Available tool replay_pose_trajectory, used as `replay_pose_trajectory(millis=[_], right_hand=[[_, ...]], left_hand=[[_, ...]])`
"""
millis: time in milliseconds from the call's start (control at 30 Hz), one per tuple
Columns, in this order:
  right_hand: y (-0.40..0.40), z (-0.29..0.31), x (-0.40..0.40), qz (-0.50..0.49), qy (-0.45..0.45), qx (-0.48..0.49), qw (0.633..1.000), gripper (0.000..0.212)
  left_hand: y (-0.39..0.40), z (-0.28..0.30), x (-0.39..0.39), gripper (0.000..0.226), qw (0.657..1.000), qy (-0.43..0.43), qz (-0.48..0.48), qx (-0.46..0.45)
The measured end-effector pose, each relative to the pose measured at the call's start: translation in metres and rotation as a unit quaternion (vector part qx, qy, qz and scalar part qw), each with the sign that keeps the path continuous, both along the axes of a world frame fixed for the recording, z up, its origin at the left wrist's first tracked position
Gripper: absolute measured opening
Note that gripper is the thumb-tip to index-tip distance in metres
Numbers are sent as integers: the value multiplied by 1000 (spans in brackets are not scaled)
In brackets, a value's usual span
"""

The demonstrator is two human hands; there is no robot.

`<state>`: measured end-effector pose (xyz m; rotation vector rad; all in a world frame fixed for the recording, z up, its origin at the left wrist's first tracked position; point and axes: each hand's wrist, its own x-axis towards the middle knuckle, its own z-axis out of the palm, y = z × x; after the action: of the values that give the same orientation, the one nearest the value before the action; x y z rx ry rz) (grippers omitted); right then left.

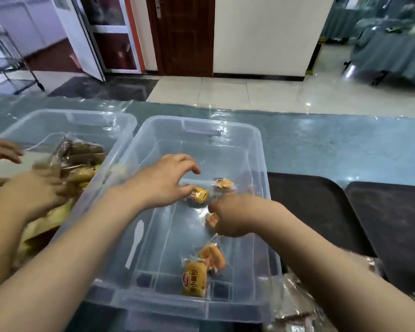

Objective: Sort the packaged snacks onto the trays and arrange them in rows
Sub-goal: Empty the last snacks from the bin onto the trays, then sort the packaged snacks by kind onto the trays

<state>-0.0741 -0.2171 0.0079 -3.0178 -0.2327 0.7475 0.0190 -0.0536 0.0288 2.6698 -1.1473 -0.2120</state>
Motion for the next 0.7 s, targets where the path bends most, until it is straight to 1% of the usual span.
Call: replay_pose_trajectory(millis=[67,100,167,233,333,400,467,533,600,700], right_hand=[[25,-11,20,26,67,-53,996,33],[35,-17,29,35,91,-64,993,34],[49,-28,39,33,123,-53,990,41],[53,-46,39,18,143,-39,989,47],[50,-84,30,-27,197,-58,978,63],[51,-102,24,-40,241,-82,966,82],[52,-112,21,-24,241,-104,965,96],[52,-113,18,-2,216,-104,971,97],[50,-114,17,17,211,-98,972,97],[45,-118,17,10,204,-64,977,92]], left_hand=[[-11,0,26,42,999,3,-14,49],[-19,-4,39,44,997,6,-16,77],[-33,-19,62,50,992,22,-11,124],[-46,-46,76,57,986,49,-6,160],[-60,-97,88,68,975,100,-5,197],[-64,-127,92,74,972,123,-1,203],[-66,-148,97,75,972,122,10,198],[-68,-163,100,74,976,123,20,179],[-73,-173,102,76,977,141,18,158],[-81,-180,105,88,975,170,0,142]])
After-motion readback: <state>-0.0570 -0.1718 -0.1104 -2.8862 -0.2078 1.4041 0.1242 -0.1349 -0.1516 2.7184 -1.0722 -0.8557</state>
